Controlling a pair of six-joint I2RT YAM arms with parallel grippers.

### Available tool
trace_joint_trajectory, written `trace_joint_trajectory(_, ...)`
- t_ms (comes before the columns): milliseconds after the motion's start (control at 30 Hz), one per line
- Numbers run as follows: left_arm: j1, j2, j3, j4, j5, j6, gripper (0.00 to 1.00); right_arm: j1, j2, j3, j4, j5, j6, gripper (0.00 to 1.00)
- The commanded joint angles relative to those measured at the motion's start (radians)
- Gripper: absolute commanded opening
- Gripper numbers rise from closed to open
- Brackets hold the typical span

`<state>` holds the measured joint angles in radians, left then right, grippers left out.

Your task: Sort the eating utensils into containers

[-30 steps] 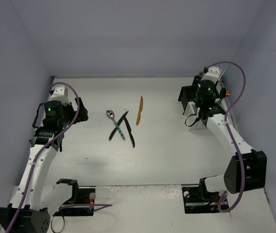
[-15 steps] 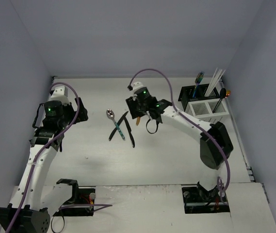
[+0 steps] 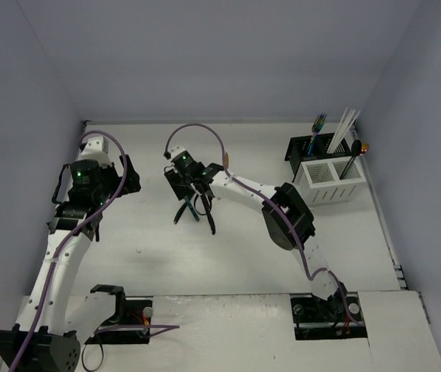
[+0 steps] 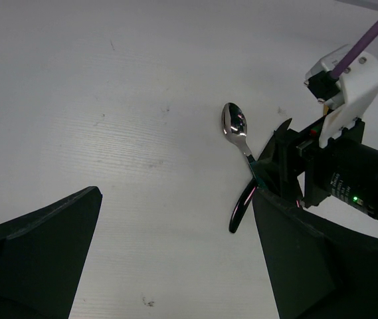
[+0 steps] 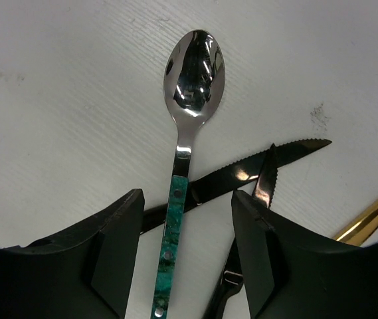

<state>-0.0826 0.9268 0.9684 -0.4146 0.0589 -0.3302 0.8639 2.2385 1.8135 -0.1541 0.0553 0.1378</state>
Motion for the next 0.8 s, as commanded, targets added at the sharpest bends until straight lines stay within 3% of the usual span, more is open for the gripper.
trace_joint_trajectory(0, 0.011, -0.003, 0.010, 0.046, -0.001, -0.015, 0.97, -0.002, 0.051, 0.103, 0.014, 0.023, -0.005, 0.52)
trace_joint_trajectory(367, 0.014, -0.007, 0.011, 0.045, 0.002, -0.015, 0.97, 0.000, 0.170, 0.193, 0.013, 0.018, -0.012, 0.48)
trace_joint_trajectory(500, 0.016, -0.008, 0.009, 0.046, 0.005, -0.015, 0.97, 0.000, 0.188, 0.198, 0.012, 0.013, -0.011, 0.32)
trace_joint_trajectory(633, 0.018, -0.008, 0.010, 0.046, 0.005, -0.015, 0.97, -0.002, 0.189, 0.199, 0.013, 0.014, -0.012, 0.06)
trace_joint_trajectory(767, 0.018, -0.006, 0.009, 0.046, 0.005, -0.015, 0.97, -0.003, 0.152, 0.220, 0.014, 0.016, -0.022, 0.00)
